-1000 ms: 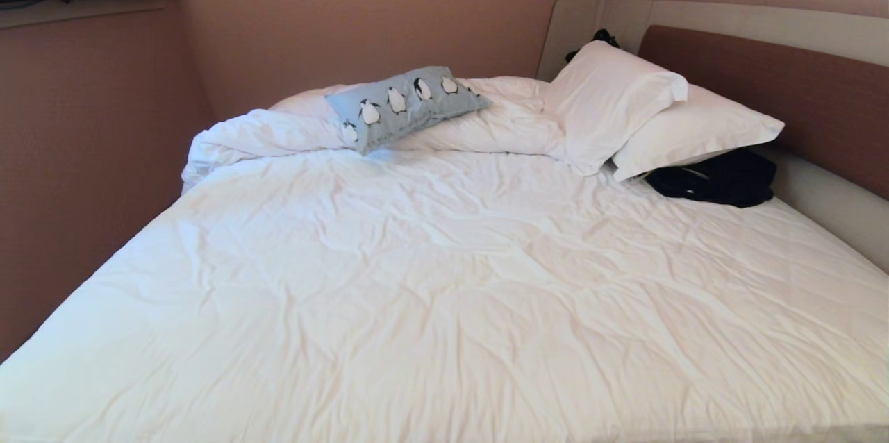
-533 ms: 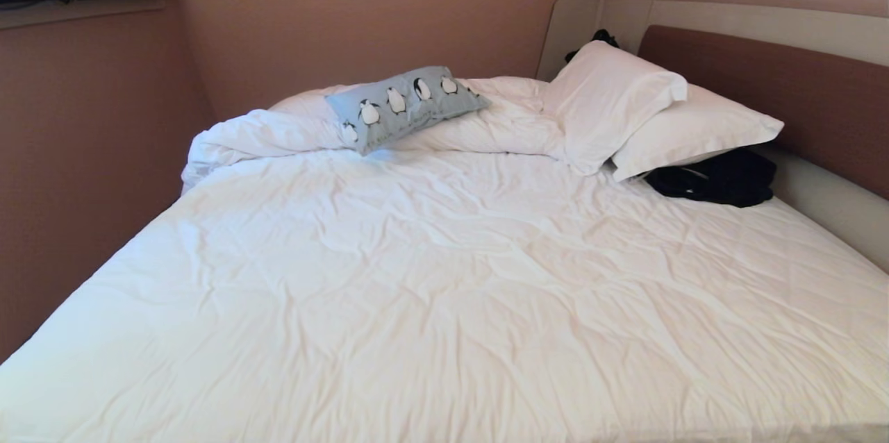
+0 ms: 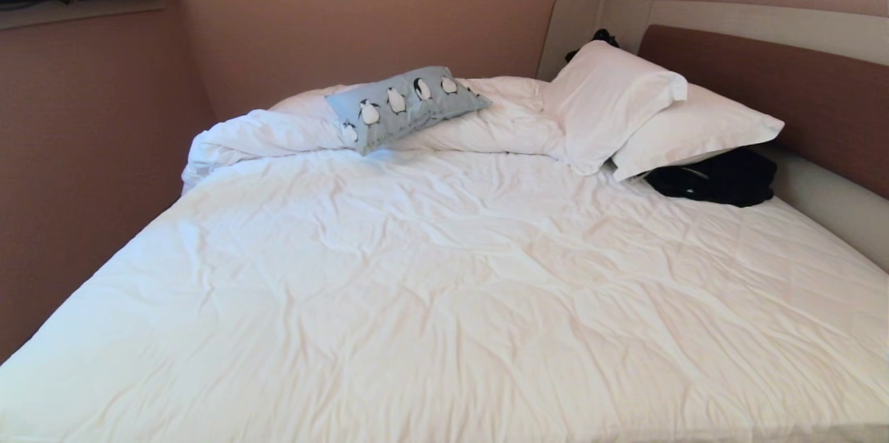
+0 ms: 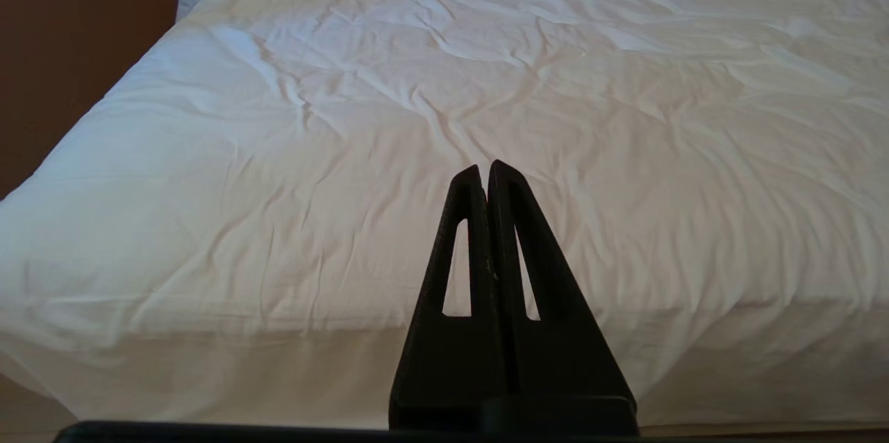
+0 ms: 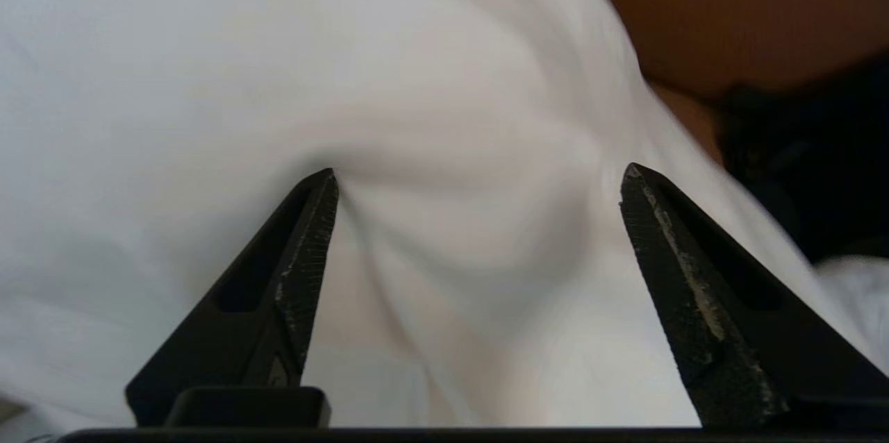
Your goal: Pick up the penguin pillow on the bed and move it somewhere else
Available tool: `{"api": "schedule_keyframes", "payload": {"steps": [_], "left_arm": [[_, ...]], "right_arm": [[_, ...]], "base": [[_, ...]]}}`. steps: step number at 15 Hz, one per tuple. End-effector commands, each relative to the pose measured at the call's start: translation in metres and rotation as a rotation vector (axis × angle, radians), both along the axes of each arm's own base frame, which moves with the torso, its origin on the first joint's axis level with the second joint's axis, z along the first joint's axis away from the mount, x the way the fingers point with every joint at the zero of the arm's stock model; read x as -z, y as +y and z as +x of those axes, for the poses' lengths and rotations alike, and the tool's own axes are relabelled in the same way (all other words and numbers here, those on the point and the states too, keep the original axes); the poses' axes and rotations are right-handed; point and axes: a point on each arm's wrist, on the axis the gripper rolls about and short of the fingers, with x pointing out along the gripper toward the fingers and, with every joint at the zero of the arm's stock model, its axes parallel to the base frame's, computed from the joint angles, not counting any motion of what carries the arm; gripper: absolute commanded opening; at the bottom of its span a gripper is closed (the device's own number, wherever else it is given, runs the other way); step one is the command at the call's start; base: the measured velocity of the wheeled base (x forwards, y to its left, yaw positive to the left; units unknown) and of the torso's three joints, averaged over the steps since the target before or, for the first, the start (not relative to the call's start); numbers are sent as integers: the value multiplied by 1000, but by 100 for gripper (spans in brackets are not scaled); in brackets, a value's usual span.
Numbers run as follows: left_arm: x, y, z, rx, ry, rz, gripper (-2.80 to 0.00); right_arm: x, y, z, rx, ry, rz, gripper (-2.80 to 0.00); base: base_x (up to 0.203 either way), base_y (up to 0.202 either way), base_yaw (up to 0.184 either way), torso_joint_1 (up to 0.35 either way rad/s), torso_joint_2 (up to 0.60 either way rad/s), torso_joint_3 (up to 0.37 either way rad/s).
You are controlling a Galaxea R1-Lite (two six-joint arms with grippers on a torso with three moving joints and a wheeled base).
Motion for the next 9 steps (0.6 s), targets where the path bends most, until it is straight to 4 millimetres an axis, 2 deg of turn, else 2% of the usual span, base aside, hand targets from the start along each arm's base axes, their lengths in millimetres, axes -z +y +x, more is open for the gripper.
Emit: {"api": "schedule_keyframes", "payload": {"steps": [1, 6, 9], "left_arm": [[0, 0, 0, 0, 1, 0, -280], [0, 0, 0, 0, 0, 0, -280], [0, 0, 0, 0, 1, 0, -280]], "right_arm": [[-33, 10, 12, -56, -42, 21, 0], [-70, 22, 34, -120, -99, 52, 0], [-105, 31, 63, -187, -156, 51, 0]], "base": [[0, 0, 0, 0, 0, 0], [0, 0, 0, 0, 0, 0], [0, 0, 0, 0, 0, 0]]}}
